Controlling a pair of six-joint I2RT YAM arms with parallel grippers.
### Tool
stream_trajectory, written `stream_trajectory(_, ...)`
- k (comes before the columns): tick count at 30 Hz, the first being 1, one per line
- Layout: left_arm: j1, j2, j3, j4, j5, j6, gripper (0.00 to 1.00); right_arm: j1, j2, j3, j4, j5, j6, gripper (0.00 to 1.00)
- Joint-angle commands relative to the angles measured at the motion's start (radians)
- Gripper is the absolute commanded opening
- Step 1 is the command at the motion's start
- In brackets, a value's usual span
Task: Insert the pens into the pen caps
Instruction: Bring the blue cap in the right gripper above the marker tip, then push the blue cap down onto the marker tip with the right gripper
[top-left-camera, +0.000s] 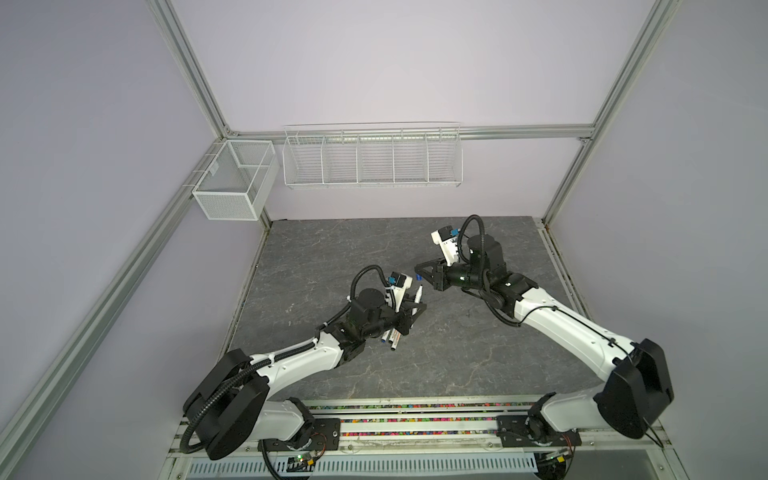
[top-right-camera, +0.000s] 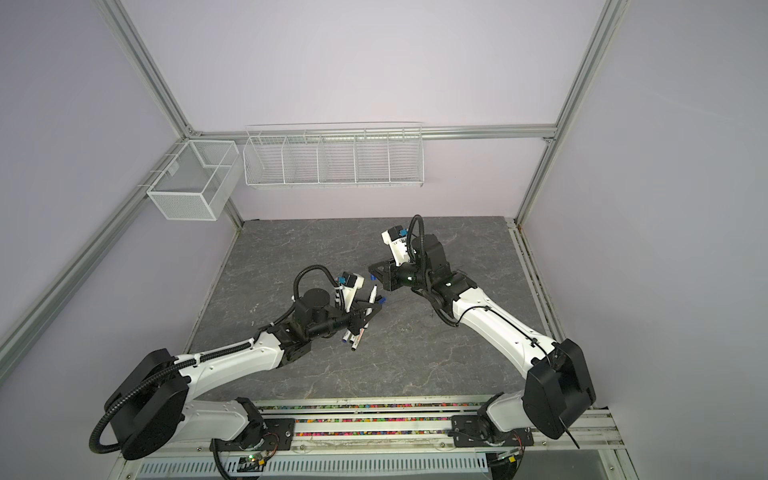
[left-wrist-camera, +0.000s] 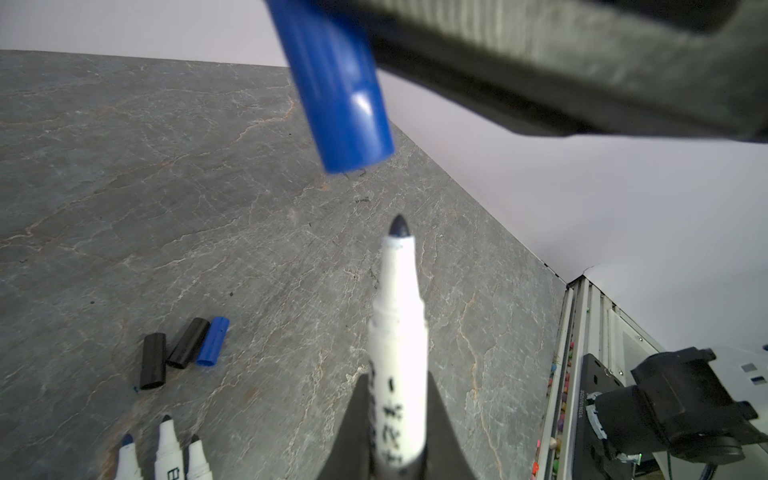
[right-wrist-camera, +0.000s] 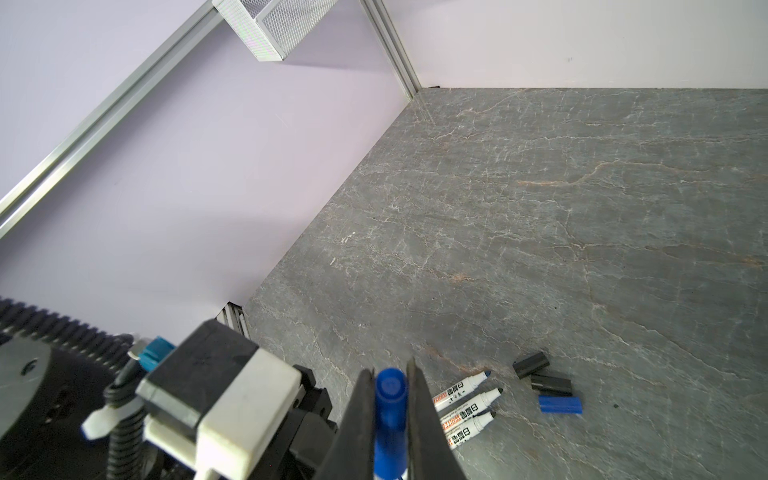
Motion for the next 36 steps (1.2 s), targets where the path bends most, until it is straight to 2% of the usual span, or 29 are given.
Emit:
stream_trajectory(1, -0.004, -0.004, -0.010, 0.035, -0.014, -0.002, 0.00, 0.007, -0.017, -0.028, -0.022, 0.011, -0.023, 0.11)
stream_trajectory(19, -0.004, 0.028, -0.010, 0.043, -0.019, -0.007, 0.00, 0.006, -0.046, -0.017, -0.012, 0.018, -0.022, 0.10)
stream_trajectory(36, -0.004, 0.024, -0.012, 0.069, -0.042, -0.008, 0.00, 0.008, -0.034, -0.044, -0.049, -0.032, -0.026, 0.10)
